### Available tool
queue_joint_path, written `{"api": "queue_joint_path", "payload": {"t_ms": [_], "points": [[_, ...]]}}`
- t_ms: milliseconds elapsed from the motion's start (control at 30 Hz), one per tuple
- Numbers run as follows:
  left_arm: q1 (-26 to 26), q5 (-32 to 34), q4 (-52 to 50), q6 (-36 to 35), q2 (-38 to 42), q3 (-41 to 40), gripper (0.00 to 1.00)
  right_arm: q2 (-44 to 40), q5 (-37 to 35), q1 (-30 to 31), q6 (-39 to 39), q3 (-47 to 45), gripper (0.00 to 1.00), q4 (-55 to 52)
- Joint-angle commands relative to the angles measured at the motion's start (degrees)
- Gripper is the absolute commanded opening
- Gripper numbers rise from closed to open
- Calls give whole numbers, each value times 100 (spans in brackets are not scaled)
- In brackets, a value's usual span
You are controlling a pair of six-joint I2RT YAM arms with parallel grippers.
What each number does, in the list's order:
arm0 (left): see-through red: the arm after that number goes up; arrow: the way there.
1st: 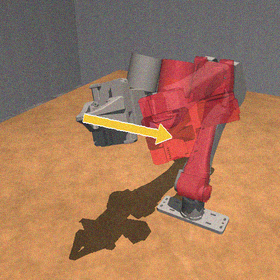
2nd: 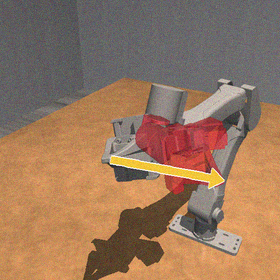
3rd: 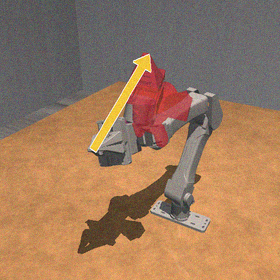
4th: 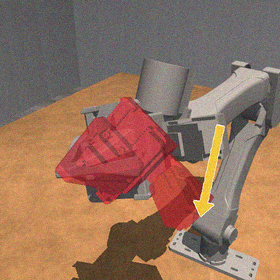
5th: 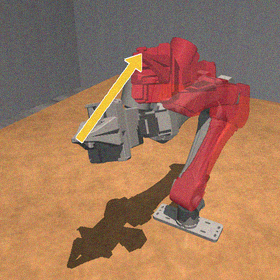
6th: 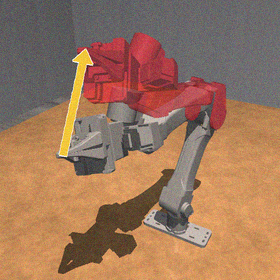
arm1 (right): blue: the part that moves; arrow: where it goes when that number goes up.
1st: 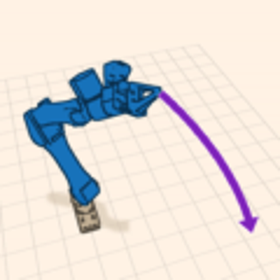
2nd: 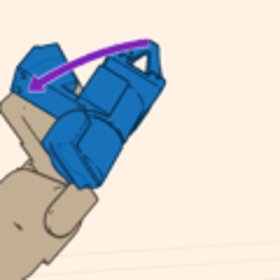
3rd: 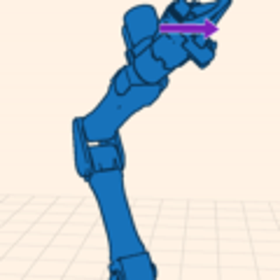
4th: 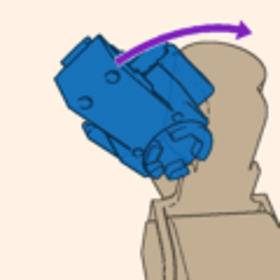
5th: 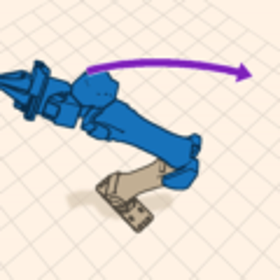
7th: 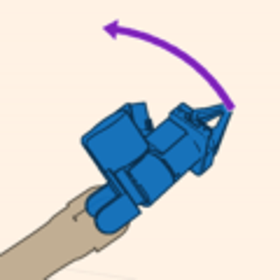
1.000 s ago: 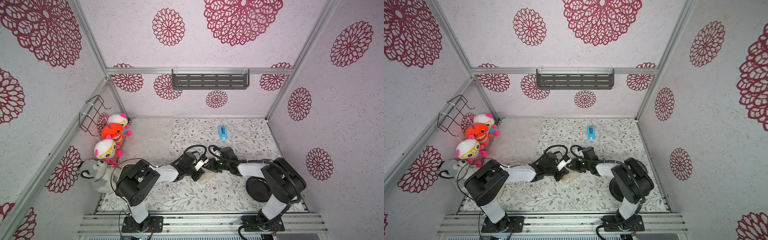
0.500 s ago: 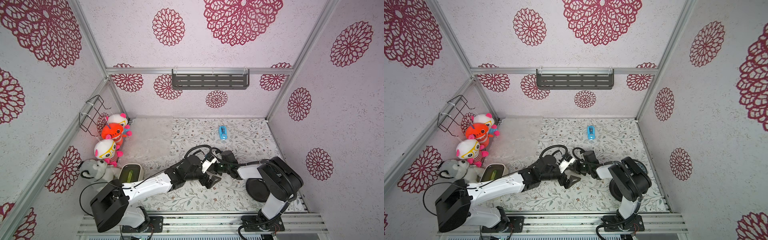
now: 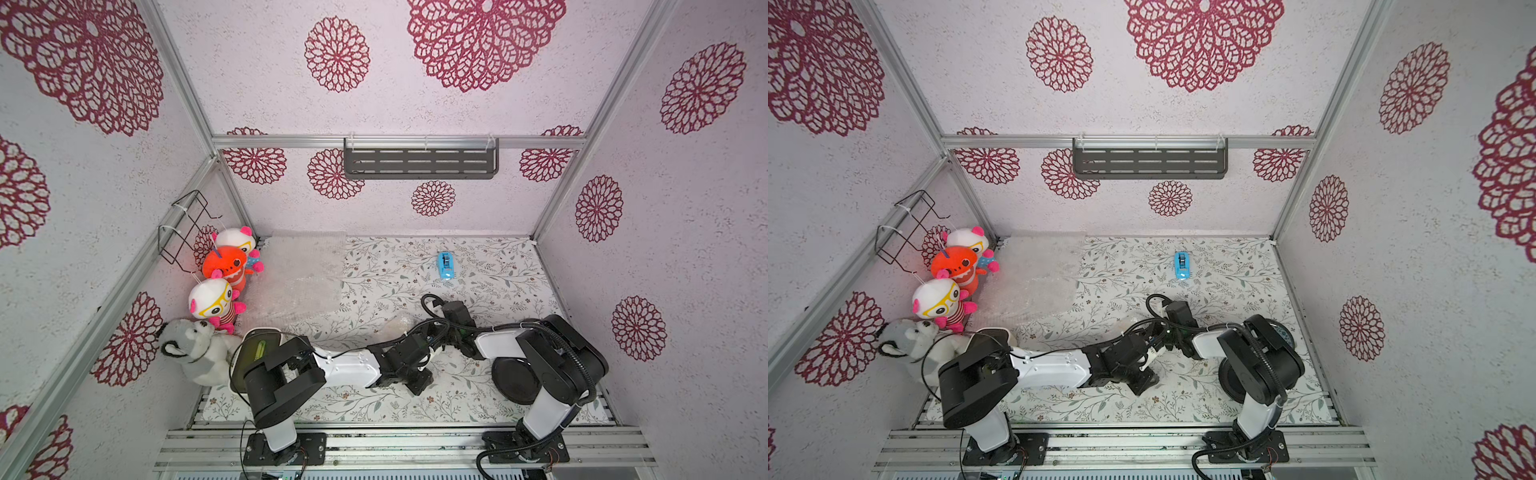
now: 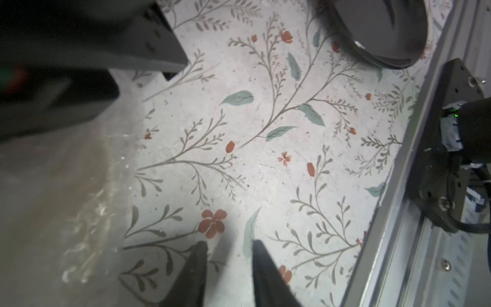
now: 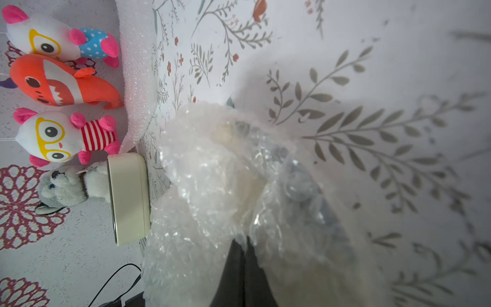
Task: Wrap dinner plates in bubble wrap
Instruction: Wrap the plate in the bubble wrap.
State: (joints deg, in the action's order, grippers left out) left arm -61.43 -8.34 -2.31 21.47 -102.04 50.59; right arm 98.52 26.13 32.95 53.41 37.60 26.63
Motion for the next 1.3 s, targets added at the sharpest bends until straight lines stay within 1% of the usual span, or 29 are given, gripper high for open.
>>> {"api": "queue_joint_path", "payload": {"t_ms": [0,67,133,300,433,633,767,833,867,933,1000,1033,1100,1133,1167,1200,1233,1267], "points": [[82,232,-155,108,-187,173,17,-209,-400,-25,-186,45,0,-604],[173,274,-77,184,-132,71,6,-268,-450,-25,-246,42,0,-707],[323,359,31,333,-37,-121,0,-309,-499,-25,-301,50,0,-821],[610,512,47,442,39,-455,0,-341,-540,-24,-328,75,0,-885],[800,585,159,460,268,-725,0,-369,-653,-25,-300,44,0,-945],[1057,663,368,663,419,-968,0,-549,-902,-25,-83,-71,0,-890],[1151,529,616,767,381,-879,5,-598,-858,-10,8,-82,0,-799],[1151,495,433,734,309,-648,5,-588,-856,14,150,-125,0,-651],[1152,590,338,736,284,-564,4,-593,-868,35,214,-146,0,-567],[1258,685,352,845,310,-607,4,-630,-957,69,300,-194,0,-487],[1340,630,535,982,545,-874,4,-689,-1045,72,344,-231,0,-466],[1332,565,746,1029,811,-1095,8,-704,-1095,73,337,-251,0,-479],[1285,299,1199,1186,1538,-1612,21,-711,-1138,72,314,-277,0,-497],[1274,212,1258,1308,1954,-1796,28,-715,-1139,79,336,-309,0,-469],[1274,198,1138,1417,2391,-1855,32,-725,-1146,84,346,-338,0,-449],[1278,308,947,1440,2660,-1806,33,-734,-1160,80,360,-361,0,-442],[1314,494,598,1517,2899,-1609,30,-741,-1169,80,372,-381,0,-426],[1355,752,207,1583,2977,-1307,24,-749,-1186,80,366,-398,0,-420]]}}
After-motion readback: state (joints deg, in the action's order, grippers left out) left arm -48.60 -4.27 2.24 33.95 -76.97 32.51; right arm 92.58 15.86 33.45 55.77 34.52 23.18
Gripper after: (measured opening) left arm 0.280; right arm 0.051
